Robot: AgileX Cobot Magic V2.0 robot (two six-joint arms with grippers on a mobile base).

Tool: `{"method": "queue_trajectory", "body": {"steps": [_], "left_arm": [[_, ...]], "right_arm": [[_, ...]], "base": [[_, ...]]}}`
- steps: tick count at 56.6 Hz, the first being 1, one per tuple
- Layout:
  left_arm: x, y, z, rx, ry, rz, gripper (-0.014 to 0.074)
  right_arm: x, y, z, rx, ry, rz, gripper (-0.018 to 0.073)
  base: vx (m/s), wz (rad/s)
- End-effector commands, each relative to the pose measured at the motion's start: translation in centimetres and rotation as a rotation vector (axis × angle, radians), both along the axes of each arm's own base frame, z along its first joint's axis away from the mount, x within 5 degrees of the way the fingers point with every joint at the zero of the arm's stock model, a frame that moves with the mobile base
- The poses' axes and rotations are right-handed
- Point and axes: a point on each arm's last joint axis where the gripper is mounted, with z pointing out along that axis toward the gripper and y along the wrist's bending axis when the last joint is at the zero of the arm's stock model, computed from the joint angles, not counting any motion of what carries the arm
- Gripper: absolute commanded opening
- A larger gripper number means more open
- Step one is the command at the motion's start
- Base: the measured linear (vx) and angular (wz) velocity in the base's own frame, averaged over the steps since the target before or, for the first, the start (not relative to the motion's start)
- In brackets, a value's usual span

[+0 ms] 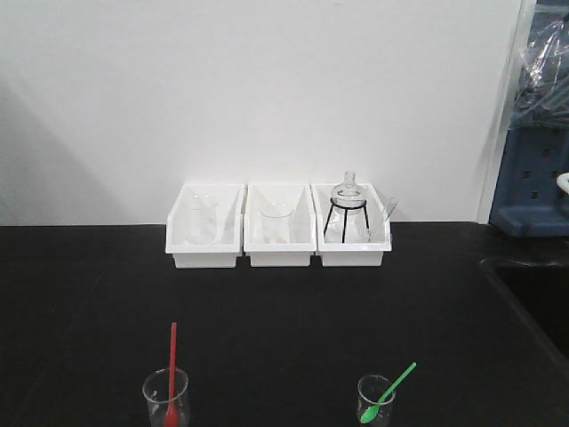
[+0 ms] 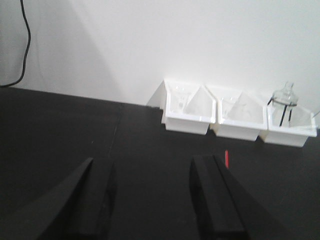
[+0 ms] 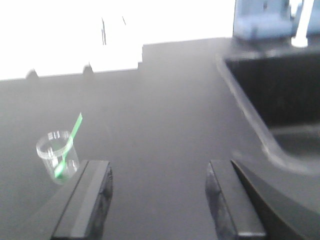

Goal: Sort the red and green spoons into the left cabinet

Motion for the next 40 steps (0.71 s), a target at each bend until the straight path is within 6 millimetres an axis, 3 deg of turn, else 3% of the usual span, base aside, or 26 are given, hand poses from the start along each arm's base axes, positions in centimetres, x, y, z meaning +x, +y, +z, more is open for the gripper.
{"method": "queue_trajectory", "body": {"steps": [1, 20, 40], "left_arm": [[0.7, -0.1, 1.3, 0.024, -0.054, -0.004, 0.0475], [4.8, -1.3, 2.4, 0.098, -0.022, -0.104, 0.0475], [12.5, -4.0, 2.3, 0.070, -0.035, -0.242, 0.0475]], "right_arm": [[1.1, 0.1, 2.0, -0.002, -0.144, 0.014, 0.0477], [3.8, 0.5, 1.0, 0.009, -0.172, 0.051, 0.0477], [6.7, 2.9, -1.2, 0.014, -0.204, 0.321, 0.0477]], "base": [[0.00, 0.00], [0.00, 0.00], [0.00, 0.00]]}}
